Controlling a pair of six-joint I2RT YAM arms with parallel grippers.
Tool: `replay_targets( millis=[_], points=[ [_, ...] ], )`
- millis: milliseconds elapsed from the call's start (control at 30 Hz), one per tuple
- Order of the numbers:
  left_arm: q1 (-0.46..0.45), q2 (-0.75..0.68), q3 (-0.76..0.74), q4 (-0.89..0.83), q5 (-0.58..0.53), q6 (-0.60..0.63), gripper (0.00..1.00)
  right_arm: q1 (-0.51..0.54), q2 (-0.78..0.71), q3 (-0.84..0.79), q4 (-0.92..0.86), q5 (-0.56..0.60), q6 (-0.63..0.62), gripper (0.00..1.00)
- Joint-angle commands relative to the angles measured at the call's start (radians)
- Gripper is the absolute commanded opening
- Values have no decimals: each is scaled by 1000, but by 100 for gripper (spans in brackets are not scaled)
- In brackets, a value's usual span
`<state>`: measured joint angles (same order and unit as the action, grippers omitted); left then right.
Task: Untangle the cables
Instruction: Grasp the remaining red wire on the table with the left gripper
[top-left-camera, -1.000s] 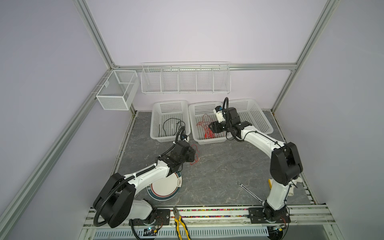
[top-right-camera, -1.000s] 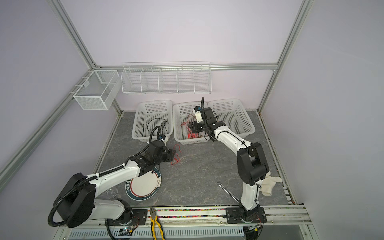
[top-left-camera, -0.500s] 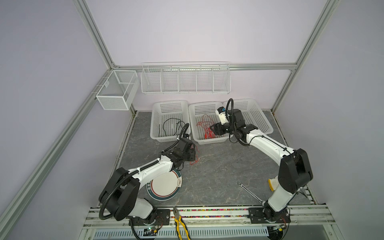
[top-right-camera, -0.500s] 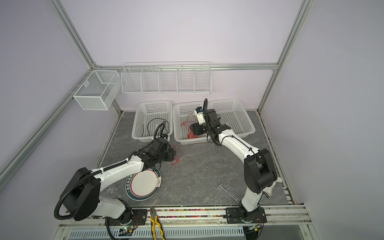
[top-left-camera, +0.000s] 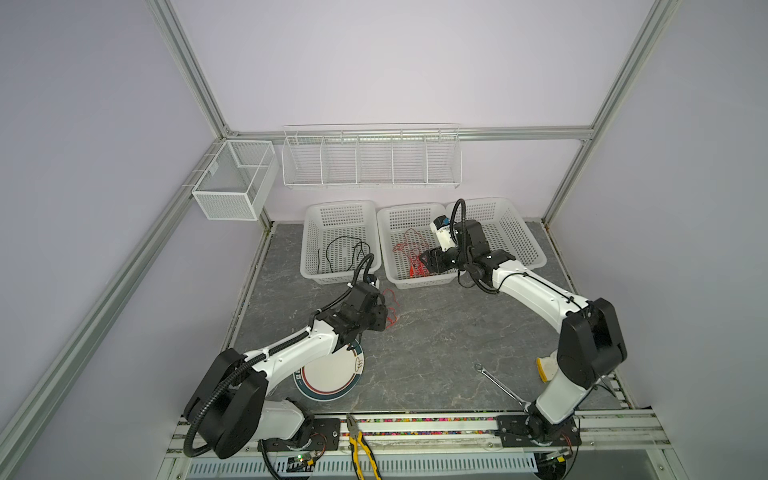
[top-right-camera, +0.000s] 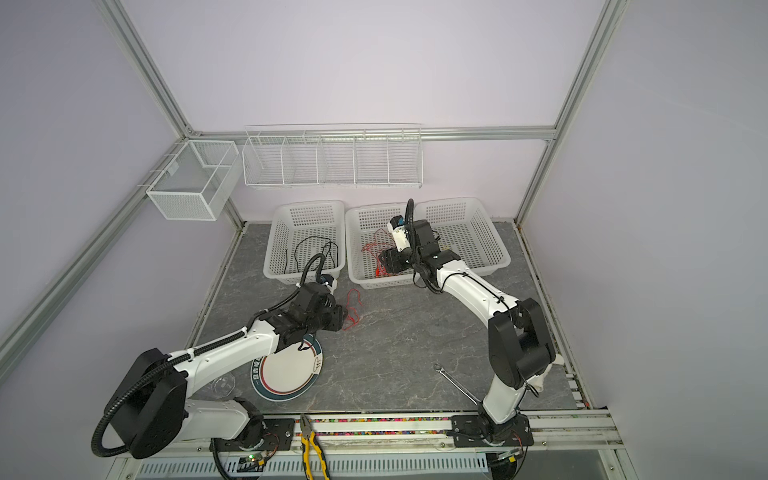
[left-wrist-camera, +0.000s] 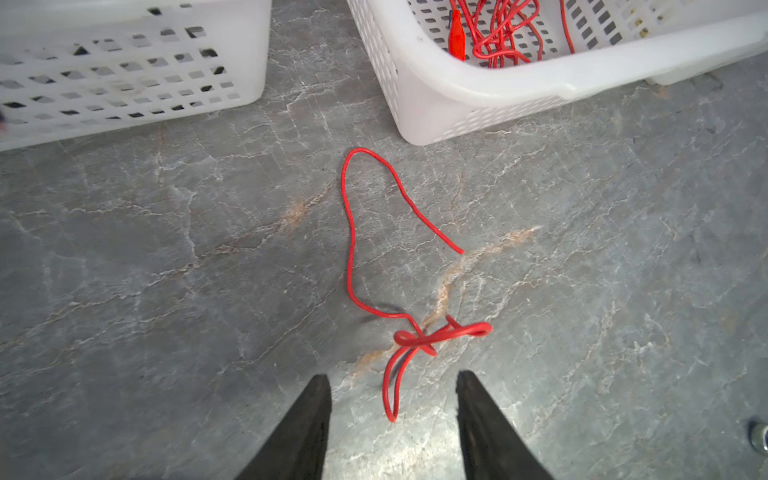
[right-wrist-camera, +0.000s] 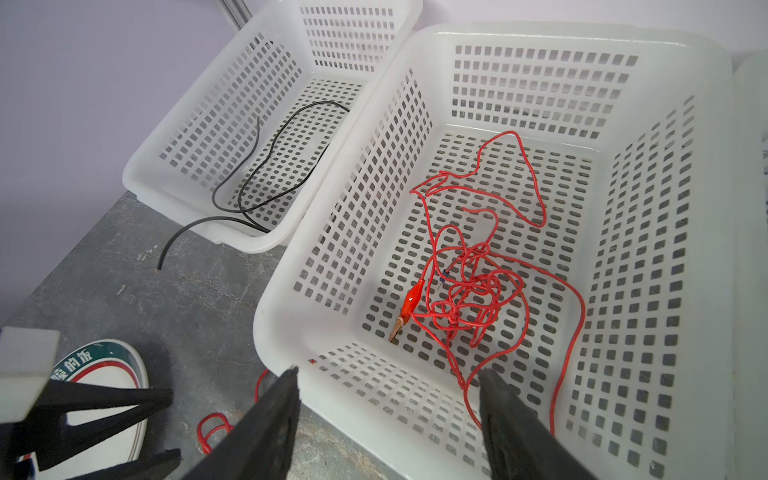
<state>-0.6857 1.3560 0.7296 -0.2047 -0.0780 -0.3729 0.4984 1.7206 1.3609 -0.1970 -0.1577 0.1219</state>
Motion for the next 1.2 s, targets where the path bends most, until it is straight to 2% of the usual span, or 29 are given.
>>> replay_targets(
  millis=[0, 300, 567, 833, 1167],
  points=[
    [0, 26, -10, 17, -4, 18, 48, 8, -46, -31, 5, -10, -16, 70],
    [0, 96, 9, 103, -19, -3, 47, 8, -47, -39, 2, -17, -11, 71],
    [0, 188, 50, 160, -29, -21, 35, 9, -44, -46, -3, -18, -16, 71],
    [0, 235, 63, 215, -8, -33, 0, 8, -47, -50, -9, -13, -21, 71],
    [0, 175, 44, 192, 4, -32, 0, 8, -52, -59, -12, -8, -23, 71]
  ],
)
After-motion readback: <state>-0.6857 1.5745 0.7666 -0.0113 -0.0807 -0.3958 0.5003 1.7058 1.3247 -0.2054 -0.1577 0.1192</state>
